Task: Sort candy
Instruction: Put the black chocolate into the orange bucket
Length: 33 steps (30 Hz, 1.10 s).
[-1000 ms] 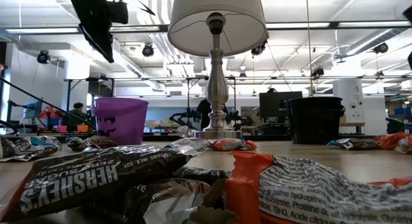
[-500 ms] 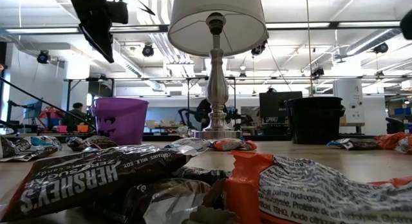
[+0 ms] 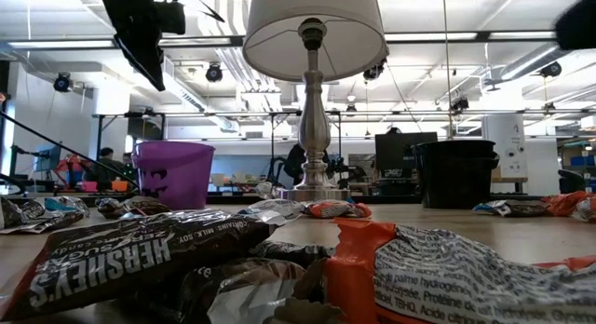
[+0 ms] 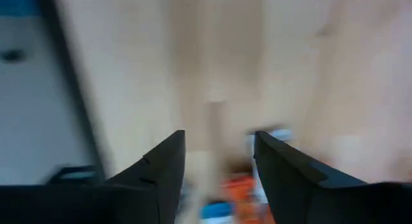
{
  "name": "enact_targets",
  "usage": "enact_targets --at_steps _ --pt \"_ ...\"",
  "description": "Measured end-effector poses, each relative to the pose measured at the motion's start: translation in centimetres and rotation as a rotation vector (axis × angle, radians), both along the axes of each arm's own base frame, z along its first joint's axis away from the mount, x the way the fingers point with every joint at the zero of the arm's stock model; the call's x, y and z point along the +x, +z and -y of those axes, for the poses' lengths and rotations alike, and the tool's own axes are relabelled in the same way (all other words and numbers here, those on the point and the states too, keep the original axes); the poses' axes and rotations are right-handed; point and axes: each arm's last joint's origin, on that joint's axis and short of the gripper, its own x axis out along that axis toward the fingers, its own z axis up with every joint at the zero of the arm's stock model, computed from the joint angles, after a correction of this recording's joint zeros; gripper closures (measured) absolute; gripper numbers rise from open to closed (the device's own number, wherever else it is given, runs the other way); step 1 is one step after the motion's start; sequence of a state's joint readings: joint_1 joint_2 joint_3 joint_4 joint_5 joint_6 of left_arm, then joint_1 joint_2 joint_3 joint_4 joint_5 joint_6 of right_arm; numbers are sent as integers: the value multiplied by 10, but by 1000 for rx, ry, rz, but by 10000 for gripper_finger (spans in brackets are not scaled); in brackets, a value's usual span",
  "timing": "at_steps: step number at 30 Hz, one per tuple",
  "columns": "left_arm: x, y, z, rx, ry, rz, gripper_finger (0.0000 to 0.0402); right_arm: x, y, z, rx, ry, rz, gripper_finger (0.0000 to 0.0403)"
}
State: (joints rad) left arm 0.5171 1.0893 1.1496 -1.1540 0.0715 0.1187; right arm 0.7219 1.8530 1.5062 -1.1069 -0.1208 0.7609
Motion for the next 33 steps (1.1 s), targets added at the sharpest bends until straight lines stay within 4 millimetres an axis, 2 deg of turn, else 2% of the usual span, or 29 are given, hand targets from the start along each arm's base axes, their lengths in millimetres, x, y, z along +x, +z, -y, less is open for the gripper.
enact_targets --at_steps 5,9,22,33 --pt "0 0 0 0 0 0 249 -11 -21 10 -92 70 -56 216" --pt "-1 0 0 -1 -2 -3 249 -20 -35 16 -92 74 -129 216" --pt "-2 0 1 -1 -4 -5 249 -23 -39 18 -42 77 -74 216" --pt "-2 0 1 -1 -5 -5 249 -33 -59 27 -76 66 -117 216"
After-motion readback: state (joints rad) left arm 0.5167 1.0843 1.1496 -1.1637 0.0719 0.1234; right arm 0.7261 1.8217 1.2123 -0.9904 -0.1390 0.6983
